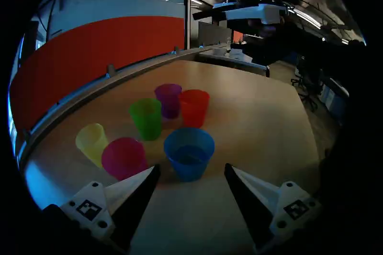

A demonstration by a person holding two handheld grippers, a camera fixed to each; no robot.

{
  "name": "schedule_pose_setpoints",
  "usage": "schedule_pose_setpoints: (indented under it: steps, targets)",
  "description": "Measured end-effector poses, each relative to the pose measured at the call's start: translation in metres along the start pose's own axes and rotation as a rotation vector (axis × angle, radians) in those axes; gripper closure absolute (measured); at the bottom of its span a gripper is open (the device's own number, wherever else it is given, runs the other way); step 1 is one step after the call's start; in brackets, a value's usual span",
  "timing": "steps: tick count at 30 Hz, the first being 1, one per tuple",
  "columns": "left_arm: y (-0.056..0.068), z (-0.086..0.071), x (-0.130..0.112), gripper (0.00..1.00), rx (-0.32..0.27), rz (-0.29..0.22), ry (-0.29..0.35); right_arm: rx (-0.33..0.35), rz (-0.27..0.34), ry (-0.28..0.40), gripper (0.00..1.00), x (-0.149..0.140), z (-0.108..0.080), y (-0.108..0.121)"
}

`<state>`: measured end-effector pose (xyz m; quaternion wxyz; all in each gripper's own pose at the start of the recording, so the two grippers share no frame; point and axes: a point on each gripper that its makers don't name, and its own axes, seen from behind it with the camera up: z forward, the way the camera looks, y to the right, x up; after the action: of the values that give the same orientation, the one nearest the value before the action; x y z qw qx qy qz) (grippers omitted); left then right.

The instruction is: Pour water

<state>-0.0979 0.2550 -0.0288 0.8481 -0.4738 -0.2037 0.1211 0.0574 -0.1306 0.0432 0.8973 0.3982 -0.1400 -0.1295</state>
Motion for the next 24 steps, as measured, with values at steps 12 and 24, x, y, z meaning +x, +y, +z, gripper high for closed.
schedule_pose_setpoints:
  steps: [12, 24]
  targets:
    - [0.001, 0.026, -0.004, 0.01, -0.016, 0.004, -0.013, 0.005, -0.003, -0.012, 0.01, -0.004, 0.008, 0.002]
    - [0.001, 0.044, 0.007, 0.01, -0.042, 0.009, -0.011, 0.001, 0.000, -0.019, 0.01, -0.008, 0.011, 0.006]
